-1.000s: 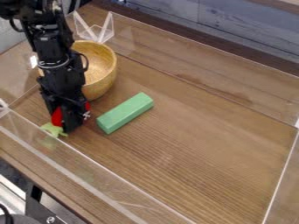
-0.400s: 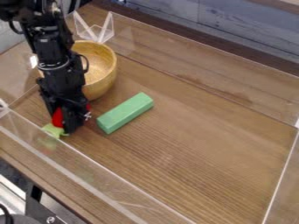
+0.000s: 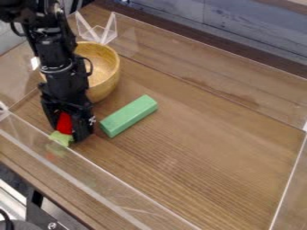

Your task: Move the red object to the left side of the table

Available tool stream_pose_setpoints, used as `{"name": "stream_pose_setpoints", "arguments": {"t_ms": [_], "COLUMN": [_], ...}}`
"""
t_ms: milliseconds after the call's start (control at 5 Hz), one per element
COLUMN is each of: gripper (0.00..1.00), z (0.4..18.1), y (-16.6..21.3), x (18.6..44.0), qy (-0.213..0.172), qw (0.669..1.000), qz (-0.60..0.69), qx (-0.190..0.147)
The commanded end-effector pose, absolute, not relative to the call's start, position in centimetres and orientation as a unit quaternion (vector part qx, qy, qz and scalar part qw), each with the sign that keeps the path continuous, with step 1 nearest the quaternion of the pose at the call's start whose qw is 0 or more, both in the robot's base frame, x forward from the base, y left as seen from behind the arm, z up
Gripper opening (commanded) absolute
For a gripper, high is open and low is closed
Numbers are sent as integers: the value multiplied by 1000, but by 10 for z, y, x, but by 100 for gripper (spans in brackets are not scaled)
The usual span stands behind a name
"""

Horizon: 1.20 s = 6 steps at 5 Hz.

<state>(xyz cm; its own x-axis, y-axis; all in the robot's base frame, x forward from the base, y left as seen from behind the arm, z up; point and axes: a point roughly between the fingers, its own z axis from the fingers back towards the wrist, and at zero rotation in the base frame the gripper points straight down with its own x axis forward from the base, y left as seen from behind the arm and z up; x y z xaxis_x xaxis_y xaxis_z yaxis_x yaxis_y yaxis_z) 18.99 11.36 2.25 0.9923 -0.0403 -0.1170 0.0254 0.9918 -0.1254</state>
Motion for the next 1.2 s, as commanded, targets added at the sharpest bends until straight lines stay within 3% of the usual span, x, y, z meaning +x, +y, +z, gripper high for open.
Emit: {"name": "stream_pose_setpoints", "arguments": {"t_ms": [0,200,800,1000], "gripper": [100,100,100,100], "z": [44,56,143,141], "y": [117,115,98,94], "x": [202,204,233,236], "qy": [29,23,-33,-34], "qw": [998,998,998,998], "qz": [-19,-19,-22,-26], "qx": [-46,-48,-56,-54]}}
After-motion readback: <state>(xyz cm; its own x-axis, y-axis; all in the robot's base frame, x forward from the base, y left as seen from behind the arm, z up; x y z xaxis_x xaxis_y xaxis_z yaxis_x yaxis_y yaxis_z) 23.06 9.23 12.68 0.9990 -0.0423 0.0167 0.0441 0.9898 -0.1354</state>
